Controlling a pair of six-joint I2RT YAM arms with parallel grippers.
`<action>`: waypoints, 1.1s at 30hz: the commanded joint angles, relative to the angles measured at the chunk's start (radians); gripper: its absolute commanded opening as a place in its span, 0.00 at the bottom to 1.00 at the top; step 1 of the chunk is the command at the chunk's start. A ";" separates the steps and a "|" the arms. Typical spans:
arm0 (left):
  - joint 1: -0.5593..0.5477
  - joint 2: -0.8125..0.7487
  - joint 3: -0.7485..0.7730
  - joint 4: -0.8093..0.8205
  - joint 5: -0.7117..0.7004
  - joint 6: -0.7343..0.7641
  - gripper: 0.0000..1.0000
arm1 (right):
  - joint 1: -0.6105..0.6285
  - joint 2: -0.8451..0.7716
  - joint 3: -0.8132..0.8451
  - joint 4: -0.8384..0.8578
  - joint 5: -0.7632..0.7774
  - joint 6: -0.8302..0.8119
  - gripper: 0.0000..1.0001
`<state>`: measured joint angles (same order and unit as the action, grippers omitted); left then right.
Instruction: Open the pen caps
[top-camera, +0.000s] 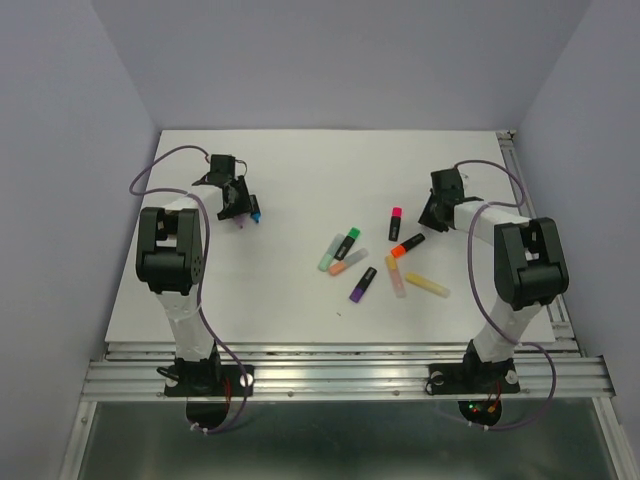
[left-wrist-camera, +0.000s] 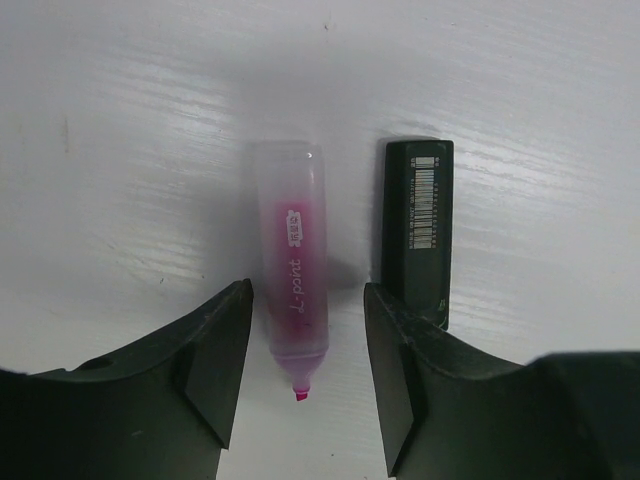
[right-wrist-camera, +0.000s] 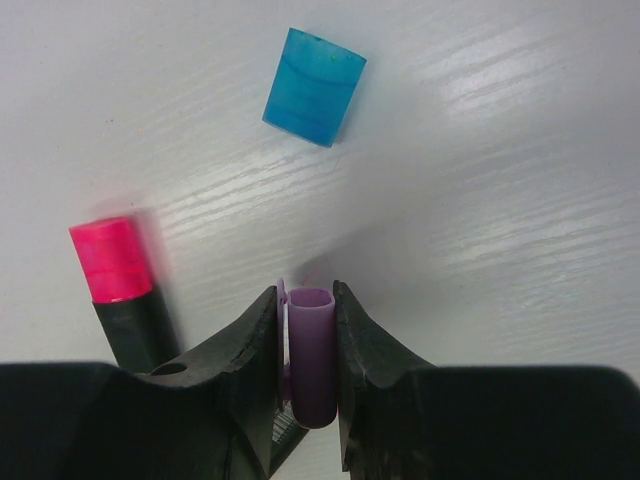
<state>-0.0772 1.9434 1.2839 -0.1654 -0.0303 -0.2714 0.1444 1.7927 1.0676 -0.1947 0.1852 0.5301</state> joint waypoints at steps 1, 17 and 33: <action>-0.001 -0.058 0.011 -0.006 0.003 -0.002 0.60 | -0.005 0.022 0.083 -0.012 0.056 -0.031 0.02; -0.001 -0.257 -0.099 0.078 0.124 -0.006 0.85 | -0.005 0.073 0.141 -0.072 0.066 -0.054 0.16; -0.372 -0.512 -0.297 0.132 0.128 -0.101 0.90 | -0.005 -0.232 0.013 -0.123 -0.027 -0.071 1.00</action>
<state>-0.2958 1.5604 1.0420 -0.0540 0.1249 -0.3187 0.1444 1.6947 1.1366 -0.3153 0.1898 0.4709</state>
